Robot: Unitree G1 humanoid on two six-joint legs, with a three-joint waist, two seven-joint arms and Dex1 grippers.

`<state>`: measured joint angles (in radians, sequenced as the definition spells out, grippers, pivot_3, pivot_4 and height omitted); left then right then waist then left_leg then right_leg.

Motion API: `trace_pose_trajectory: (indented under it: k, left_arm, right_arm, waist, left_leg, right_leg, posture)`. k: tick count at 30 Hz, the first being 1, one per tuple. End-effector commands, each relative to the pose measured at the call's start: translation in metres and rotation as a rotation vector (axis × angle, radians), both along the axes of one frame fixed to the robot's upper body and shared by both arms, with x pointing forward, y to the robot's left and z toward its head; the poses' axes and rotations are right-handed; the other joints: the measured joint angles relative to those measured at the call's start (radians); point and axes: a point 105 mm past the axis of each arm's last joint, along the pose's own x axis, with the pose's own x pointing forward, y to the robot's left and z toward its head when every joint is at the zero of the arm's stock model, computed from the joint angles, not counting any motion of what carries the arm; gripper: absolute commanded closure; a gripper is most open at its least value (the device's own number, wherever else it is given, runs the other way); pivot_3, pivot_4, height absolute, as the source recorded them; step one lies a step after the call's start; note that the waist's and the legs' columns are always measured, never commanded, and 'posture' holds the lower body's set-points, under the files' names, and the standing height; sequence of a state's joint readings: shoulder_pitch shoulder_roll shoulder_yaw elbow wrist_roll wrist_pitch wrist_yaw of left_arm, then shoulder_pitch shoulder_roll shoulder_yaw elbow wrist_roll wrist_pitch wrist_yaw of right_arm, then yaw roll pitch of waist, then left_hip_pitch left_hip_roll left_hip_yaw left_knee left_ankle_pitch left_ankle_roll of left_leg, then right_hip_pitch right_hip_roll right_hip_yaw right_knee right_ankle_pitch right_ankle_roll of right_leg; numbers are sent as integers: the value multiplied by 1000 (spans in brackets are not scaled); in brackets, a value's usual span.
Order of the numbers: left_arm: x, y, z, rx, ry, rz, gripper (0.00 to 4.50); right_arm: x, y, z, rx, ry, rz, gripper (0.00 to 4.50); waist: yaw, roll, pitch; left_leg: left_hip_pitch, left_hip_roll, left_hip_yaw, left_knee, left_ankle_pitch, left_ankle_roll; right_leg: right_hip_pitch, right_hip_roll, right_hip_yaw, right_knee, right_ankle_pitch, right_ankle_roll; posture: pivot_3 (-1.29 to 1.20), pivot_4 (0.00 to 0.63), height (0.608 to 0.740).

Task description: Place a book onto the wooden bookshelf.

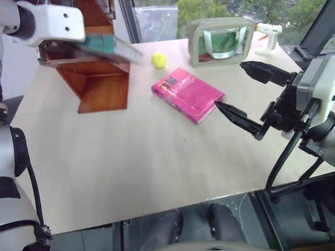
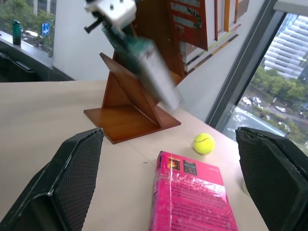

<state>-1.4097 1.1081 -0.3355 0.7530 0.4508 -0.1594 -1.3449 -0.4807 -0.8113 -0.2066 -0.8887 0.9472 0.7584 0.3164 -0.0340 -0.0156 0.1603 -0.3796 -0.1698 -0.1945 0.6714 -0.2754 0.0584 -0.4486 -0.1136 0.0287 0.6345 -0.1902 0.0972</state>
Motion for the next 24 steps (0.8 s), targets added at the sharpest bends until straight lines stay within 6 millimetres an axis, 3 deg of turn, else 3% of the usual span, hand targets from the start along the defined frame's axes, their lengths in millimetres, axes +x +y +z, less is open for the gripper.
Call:
trace_pose_trajectory:
  k: [1, 3, 5, 11, 15, 19, 22, 24]
  left_arm:
    - [-9, 7, 13, -37, -43, 37, 1806]
    - [-10, 2, 18, -80, -79, 16, 860]
    - [-15, -5, 22, -132, -99, -26, 268]
    - [-46, -2, 25, -247, -140, -84, 268]
    - [-70, -33, 27, -507, -134, -256, 268]
    - [-100, -69, 18, -906, -16, -415, 268]
    - [-105, -90, -5, -1116, 53, -456, 268]
    - [-97, -109, -32, -1246, 57, -447, 268]
  right_arm:
    - [3, -4, 10, 5, -44, -2, 0]
    - [17, -19, 13, 9, -31, -18, 0]
    - [23, -26, 12, 5, -27, -16, 0]
    - [32, -30, 9, -5, -18, 25, 0]
    - [35, -32, 6, -7, 3, 52, 0]
    - [38, -35, -3, -23, 37, 48, 0]
    - [45, -35, -18, -43, 64, 9, 0]
    - [52, -31, -32, -55, 82, -39, 0]
  waist:
    - [-2, -1, 1]
    - [-2, -3, 2]
    - [-1, -4, 2]
    - [-13, -2, 3]
    - [-6, -2, 3]
    - [3, -2, 3]
    - [6, -1, 3]
    - [12, -1, 2]
  left_leg:
    - [0, 0, 0, 0, 0, 0]
    - [-2, 0, -1, 2, 0, 0]
    - [-3, -1, -1, 3, 0, 1]
    - [-3, 0, -1, 1, -1, 1]
    - [-3, 0, -1, 1, -1, 1]
    - [-3, 0, -1, 3, -1, 1]
    - [-2, 0, -1, 4, -1, 1]
    - [-1, 0, -1, 4, -1, 0]
  right_leg:
    - [0, 0, 0, 0, 0, 0]
    - [0, 0, -1, 0, 0, 0]
    - [0, -1, -1, -3, 0, 0]
    - [-1, 0, 0, -3, 0, 0]
    - [-3, 0, 0, -2, 0, 0]
    - [0, 0, -1, -3, 0, 0]
    - [0, 0, -1, -1, 0, 0]
    - [1, 0, 0, 0, 0, 0]
  posture:
    - [0, 150, 740]
    - [0, 150, 740]
    - [0, 150, 740]
    - [0, 150, 740]
    - [0, 150, 740]
    - [0, 150, 740]
    - [0, 150, 740]
    - [0, 150, 740]
